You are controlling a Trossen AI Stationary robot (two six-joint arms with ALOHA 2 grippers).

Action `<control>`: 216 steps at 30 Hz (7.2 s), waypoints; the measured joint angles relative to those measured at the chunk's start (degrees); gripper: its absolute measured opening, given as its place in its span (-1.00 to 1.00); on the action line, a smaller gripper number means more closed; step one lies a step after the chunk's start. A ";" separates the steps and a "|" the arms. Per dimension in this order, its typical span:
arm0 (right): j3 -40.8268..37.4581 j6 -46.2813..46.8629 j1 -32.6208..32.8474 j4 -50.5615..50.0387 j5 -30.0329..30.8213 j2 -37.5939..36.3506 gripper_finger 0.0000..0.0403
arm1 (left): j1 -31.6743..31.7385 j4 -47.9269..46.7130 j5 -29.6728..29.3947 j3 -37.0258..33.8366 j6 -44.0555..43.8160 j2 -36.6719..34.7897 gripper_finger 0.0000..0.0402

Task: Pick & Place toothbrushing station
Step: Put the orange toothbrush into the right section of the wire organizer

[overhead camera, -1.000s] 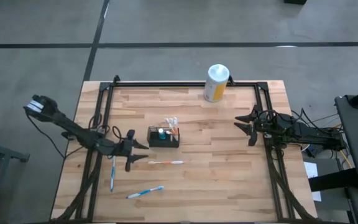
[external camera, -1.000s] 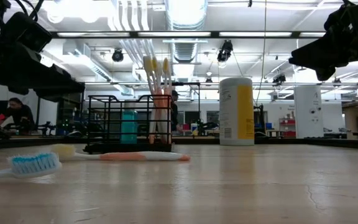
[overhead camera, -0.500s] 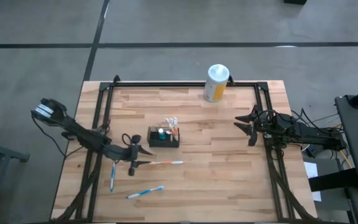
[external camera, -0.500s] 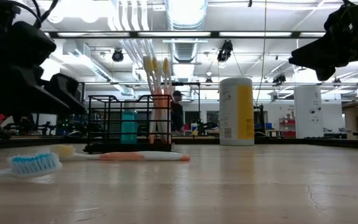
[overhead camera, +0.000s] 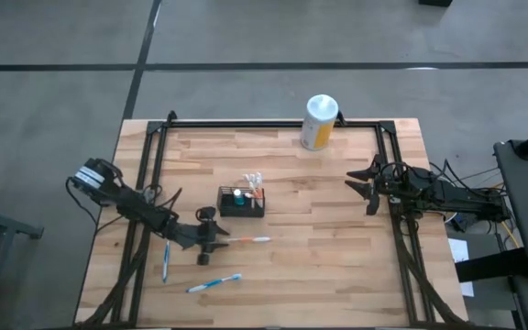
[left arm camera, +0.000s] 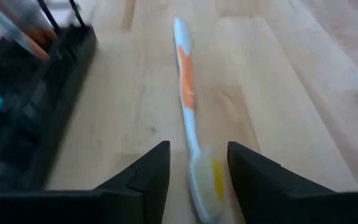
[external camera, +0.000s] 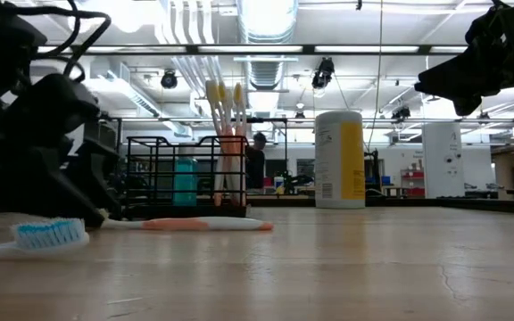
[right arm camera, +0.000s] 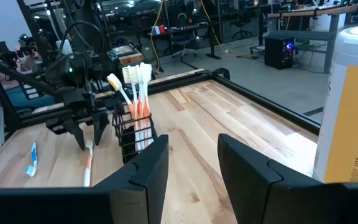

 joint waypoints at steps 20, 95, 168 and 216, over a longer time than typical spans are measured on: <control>0.00 0.00 0.00 0.00 0.00 0.00 -0.34 | -2.14 -0.15 -0.60 -2.24 -4.43 0.93 -0.24; 0.00 -0.01 0.00 -0.02 -0.01 -0.02 -0.34 | 6.95 -135.26 11.95 84.55 -9.50 -9.51 -0.86; 0.00 0.01 -0.02 0.00 0.00 -0.02 -0.34 | 11.64 -49.64 -3.49 39.41 22.53 -32.36 -0.79; 0.67 19.58 0.00 35.95 1.42 12.97 -0.34 | 12.48 -49.75 -6.59 38.72 7.99 -33.01 -0.80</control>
